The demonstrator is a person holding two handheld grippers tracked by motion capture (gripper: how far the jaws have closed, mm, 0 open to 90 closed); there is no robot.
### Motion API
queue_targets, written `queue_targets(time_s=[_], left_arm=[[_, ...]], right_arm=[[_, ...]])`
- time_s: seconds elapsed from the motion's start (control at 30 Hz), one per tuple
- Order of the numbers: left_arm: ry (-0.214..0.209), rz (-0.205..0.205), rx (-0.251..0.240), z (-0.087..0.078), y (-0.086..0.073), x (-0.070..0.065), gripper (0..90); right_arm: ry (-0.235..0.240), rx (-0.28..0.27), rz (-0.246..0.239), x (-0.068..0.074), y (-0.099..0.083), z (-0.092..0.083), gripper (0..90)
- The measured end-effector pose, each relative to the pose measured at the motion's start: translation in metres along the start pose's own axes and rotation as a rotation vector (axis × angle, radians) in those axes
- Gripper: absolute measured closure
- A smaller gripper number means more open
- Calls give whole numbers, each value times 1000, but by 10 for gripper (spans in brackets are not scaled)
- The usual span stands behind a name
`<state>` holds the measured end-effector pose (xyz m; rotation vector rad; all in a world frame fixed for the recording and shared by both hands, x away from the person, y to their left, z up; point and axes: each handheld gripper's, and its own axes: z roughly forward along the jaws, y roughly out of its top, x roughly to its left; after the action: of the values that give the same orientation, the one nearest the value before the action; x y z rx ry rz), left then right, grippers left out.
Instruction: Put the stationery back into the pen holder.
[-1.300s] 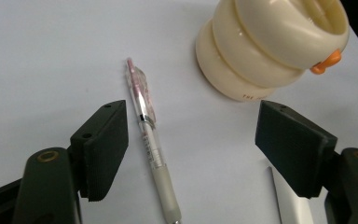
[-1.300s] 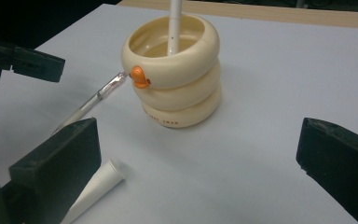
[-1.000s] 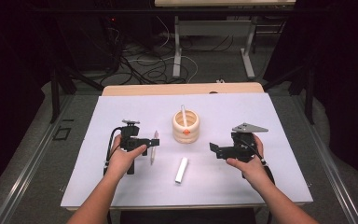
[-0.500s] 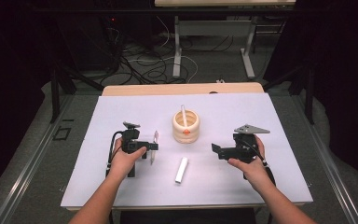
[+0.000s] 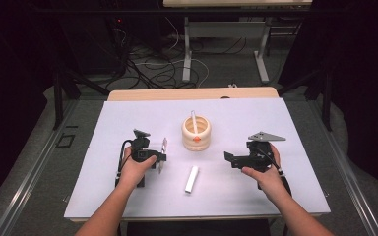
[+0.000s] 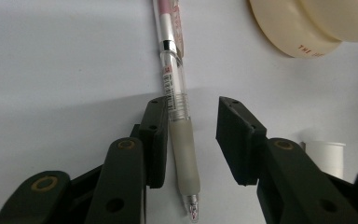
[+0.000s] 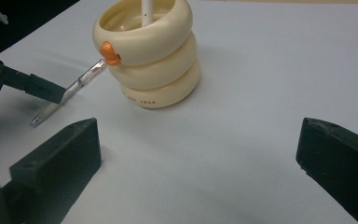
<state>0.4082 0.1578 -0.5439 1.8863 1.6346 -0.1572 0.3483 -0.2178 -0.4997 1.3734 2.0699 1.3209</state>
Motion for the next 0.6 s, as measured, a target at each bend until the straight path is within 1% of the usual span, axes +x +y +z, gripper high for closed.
queue_targets(time_s=[0.07, 0.23, 0.3, 0.53, 0.57, 0.6], left_arm=[[3, -8, 8, 0, 1, 0, 667], [9, -35, 10, 1, 1, 1, 709], [17, -29, 20, 0, 2, 1, 728], [23, -72, 28, 1, 3, 2, 781], [27, -61, 39, 0, 3, 3, 783], [24, -70, 42, 0, 3, 3, 785]], right_arm=[[0, -2, -2, -1, 0, 0, 0], [-1, 0, 0, -2, 0, 1, 0], [-1, 4, 1, -2, -1, 1, 0], [0, 3, 0, -3, -1, 2, 0], [-1, 5, 6, -3, -1, 2, 0], [0, 7, 6, -3, -1, 1, 0]])
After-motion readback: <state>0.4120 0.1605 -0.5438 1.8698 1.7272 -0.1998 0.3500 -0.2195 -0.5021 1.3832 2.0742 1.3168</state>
